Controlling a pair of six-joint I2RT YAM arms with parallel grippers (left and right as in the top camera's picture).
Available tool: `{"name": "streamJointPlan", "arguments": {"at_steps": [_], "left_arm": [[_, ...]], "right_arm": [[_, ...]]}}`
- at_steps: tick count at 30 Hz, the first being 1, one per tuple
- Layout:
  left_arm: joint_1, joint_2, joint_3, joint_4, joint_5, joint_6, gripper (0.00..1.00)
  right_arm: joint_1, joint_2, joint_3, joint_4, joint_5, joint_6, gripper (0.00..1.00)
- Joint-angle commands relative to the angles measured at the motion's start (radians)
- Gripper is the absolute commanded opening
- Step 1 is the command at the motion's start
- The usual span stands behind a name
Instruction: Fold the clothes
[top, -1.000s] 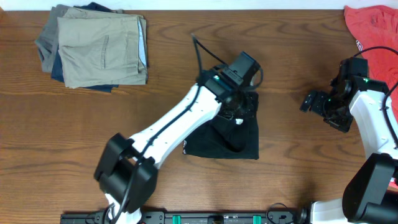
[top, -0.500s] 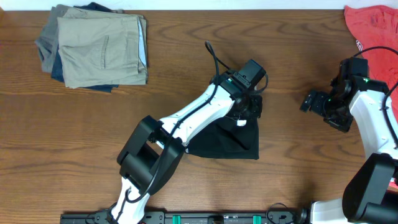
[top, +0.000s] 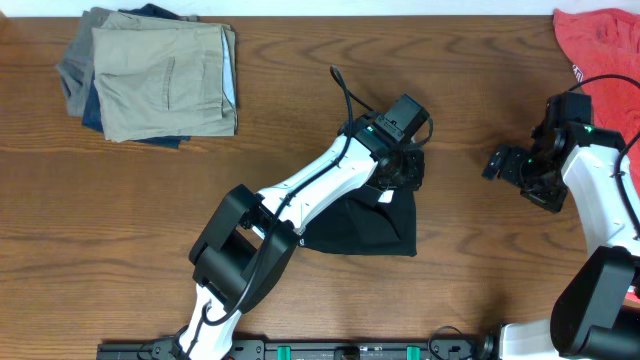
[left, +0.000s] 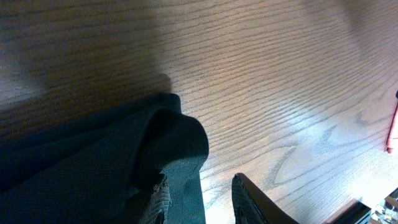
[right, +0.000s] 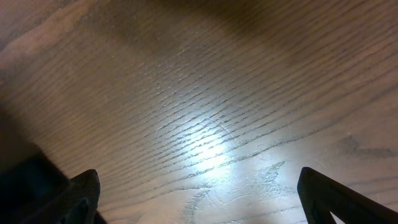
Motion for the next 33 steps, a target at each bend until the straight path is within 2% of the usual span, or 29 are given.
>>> {"name": "streamJointPlan", "arguments": {"at_steps": [1,7,14,17,20,23,27,30,33], "left_arm": [[-0.002,0.009,0.021,-0.011,0.004,0.008,0.36],[-0.002,-0.046,0.022,-0.019,0.099,0.058,0.35],[0.007,-0.206,0.022,-0.095,0.098,0.086,0.36],[0.034,-0.275,0.022,-0.161,0.04,0.11,0.36],[0.081,-0.326,0.022,-0.277,-0.102,0.137,0.36],[0.136,-0.328,0.021,-0.38,-0.163,0.196,0.35],[0.196,-0.293,-0.003,-0.501,-0.163,0.198,0.3],[0.21,-0.256,-0.042,-0.512,-0.138,0.198,0.27],[0.204,-0.211,-0.078,-0.468,-0.055,0.199,0.26]], "right_arm": [[-0.006,-0.014,0.014,0.0,0.0,-0.012,0.99],[-0.006,-0.014,0.014,0.0,0.0,-0.012,0.99],[-0.006,-0.014,0.014,0.0,0.0,-0.011,0.99],[-0.006,-0.014,0.014,0.0,0.0,-0.011,0.99],[-0.006,-0.014,0.014,0.0,0.0,-0.011,0.99],[-0.006,-0.014,0.014,0.0,0.0,-0.012,0.99],[-0.006,-0.014,0.014,0.0,0.0,-0.011,0.99],[-0.006,-0.014,0.014,0.0,0.0,-0.011,0.99],[-0.006,-0.014,0.014,0.0,0.0,-0.012,0.99]]}}
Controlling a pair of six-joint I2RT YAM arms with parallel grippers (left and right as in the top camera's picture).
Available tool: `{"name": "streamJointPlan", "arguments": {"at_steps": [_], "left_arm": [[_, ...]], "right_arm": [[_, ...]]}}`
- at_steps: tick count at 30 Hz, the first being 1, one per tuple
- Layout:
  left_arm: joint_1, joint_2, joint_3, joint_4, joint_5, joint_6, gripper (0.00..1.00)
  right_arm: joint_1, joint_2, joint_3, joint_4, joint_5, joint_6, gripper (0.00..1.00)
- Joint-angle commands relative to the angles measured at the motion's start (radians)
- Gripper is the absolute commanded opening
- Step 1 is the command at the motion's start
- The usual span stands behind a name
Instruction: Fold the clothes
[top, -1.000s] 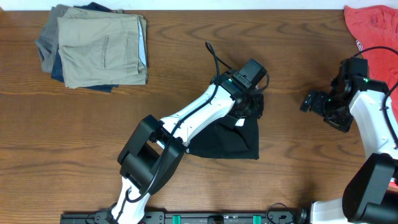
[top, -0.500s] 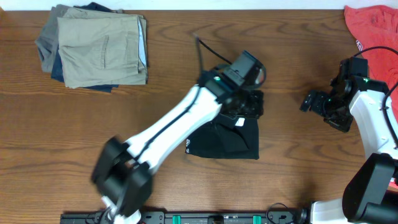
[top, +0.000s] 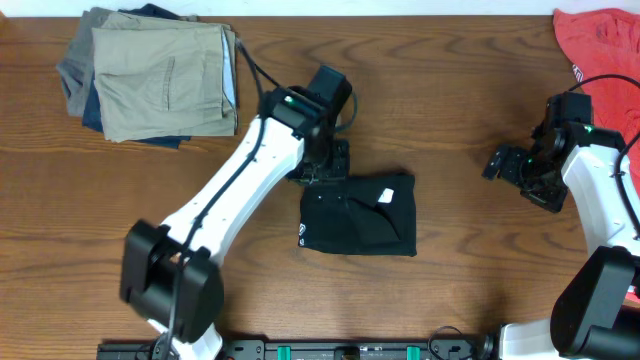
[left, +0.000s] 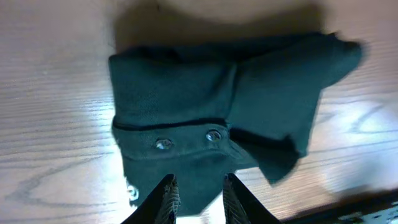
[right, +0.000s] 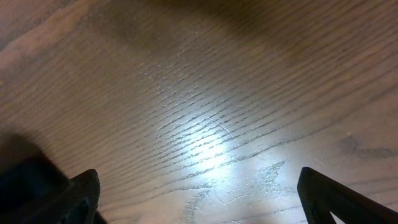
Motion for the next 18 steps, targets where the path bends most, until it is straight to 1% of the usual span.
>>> {"name": "streamJointPlan", "arguments": {"at_steps": [1,3,12,18], "left_arm": [[-0.015,0.067,-0.044,0.038,0.09,0.021,0.25],[-0.032,0.109,-0.05,0.071,0.116,0.021,0.25],[-0.172,0.286,-0.05,0.189,0.12,-0.003,0.25],[-0.246,0.373,-0.05,0.246,0.118,-0.018,0.25]], "right_arm": [[-0.006,-0.014,0.014,-0.001,0.0,-0.011,0.99],[-0.006,-0.014,0.014,-0.001,0.0,-0.012,0.99],[-0.006,-0.014,0.014,-0.001,0.0,-0.012,0.99],[-0.006,-0.014,0.014,-0.001,0.0,-0.012,0.99]]}}
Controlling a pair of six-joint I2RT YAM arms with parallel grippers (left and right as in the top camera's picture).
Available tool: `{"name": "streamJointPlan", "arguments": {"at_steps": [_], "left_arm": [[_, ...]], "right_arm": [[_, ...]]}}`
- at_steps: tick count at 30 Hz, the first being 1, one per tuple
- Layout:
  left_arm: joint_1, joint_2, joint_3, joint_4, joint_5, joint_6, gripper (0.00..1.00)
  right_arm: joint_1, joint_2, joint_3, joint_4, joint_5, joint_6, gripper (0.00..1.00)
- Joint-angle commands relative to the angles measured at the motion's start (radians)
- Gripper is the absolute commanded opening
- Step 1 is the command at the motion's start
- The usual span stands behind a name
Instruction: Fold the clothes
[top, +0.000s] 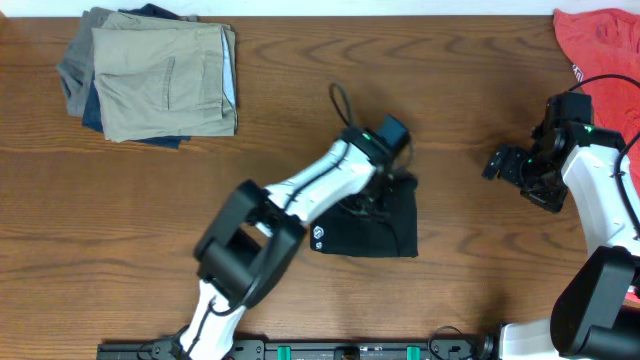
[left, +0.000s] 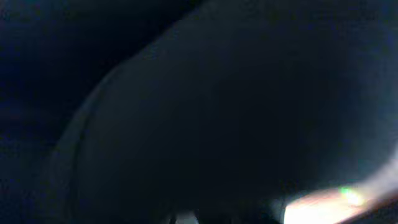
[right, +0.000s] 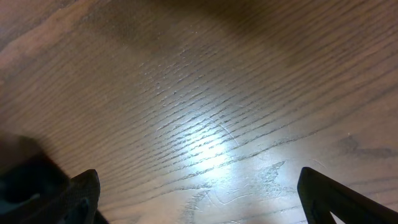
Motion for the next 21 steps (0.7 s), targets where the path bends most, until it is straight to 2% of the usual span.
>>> {"name": "streamJointPlan", "arguments": {"at_steps": [1,2,5,7,13,17,21], "left_arm": [[-0.035,0.083,-0.01,0.006,0.005,-0.016,0.25],[-0.04,0.086,-0.01,0.008,-0.003,-0.016,0.25],[-0.039,0.074,-0.006,-0.002,0.0,-0.016,0.14],[-0.034,0.048,0.01,-0.034,0.001,-0.016,0.1],[-0.034,-0.095,0.063,-0.121,0.001,-0.008,0.1],[-0.032,-0.223,0.063,-0.082,-0.027,-0.008,0.1],[-0.032,-0.283,0.063,-0.031,-0.125,-0.008,0.1]], "right_arm": [[-0.006,-0.014,0.014,0.0,0.0,-0.011,0.99],[-0.006,-0.014,0.014,0.0,0.0,-0.011,0.99],[-0.006,-0.014,0.014,0.0,0.0,-0.011,0.99],[-0.006,-0.014,0.014,0.0,0.0,-0.011,0.99],[-0.006,-0.014,0.014,0.0,0.0,-0.011,0.99],[-0.006,-0.014,0.014,0.0,0.0,-0.011,0.99],[-0.006,-0.014,0.014,0.0,0.0,-0.011,0.99]]}}
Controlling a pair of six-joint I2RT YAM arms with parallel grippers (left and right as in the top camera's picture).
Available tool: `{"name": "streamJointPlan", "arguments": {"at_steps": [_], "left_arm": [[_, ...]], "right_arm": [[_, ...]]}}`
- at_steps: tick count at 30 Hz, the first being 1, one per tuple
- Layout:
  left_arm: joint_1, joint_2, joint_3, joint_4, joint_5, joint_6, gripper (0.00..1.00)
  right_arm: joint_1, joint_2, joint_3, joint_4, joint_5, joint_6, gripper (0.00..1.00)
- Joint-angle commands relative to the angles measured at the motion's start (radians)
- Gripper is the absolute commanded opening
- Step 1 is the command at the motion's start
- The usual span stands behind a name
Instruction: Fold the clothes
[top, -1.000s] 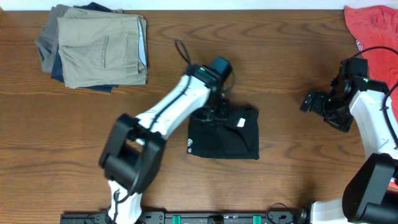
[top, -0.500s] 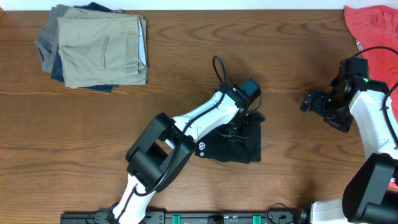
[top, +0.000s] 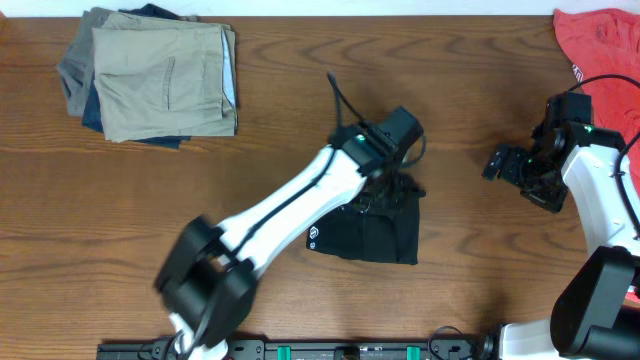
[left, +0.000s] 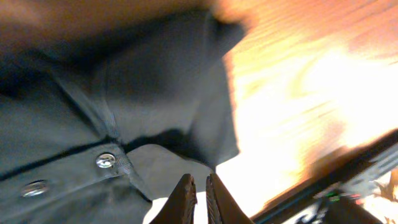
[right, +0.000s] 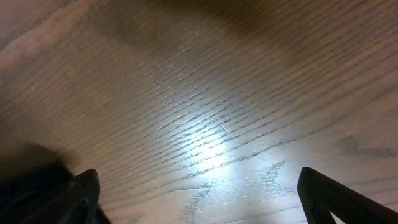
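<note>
A black garment (top: 365, 228) lies folded in the middle of the table; the left wrist view shows its placket with two snaps (left: 106, 160). My left gripper (top: 398, 180) is at its top right edge, where the cloth is bunched up. Its fingers (left: 199, 186) are pressed almost together on the cloth's edge. My right gripper (top: 505, 165) hovers open over bare wood, well to the right of the garment. In its own view the right gripper (right: 199, 199) has nothing between its wide-apart fingers.
A stack of folded clothes (top: 150, 75), khaki on top, sits at the back left. A red garment (top: 600, 40) lies in the back right corner. The brown wooden table (top: 480, 270) runs under everything. The left arm crosses diagonally from the front edge.
The left wrist camera was buried in dark cloth; now it sees the snaps and bright wood. The garment's top right edge is bunched under the nearly closed fingers. The right arm has not moved.
My left gripper was first at the garment's top right corner with its fingers apart. It then stood over the top left edge, the garment flat with a white tag showing. Then it was down on the cloth, and now it pinches the top right edge.
</note>
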Motion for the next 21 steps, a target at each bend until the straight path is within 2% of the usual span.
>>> {"name": "streamJointPlan", "arguments": {"at_steps": [1,11,18,21], "left_arm": [[-0.001,-0.034,0.023,0.019,-0.097,0.006,0.1],[-0.002,0.115,-0.035,0.141,-0.128,-0.012,0.11],[-0.005,0.286,-0.035,0.243,0.064,-0.025,0.1],[-0.005,0.302,-0.035,0.256,0.077,-0.024,0.1]], "right_arm": [[-0.006,-0.014,0.014,0.0,0.0,-0.012,0.99],[-0.005,-0.014,0.014,0.0,0.0,-0.012,0.99],[-0.005,-0.014,0.014,0.0,0.0,-0.012,0.99],[-0.005,-0.014,0.014,0.0,0.0,-0.012,0.99]]}}
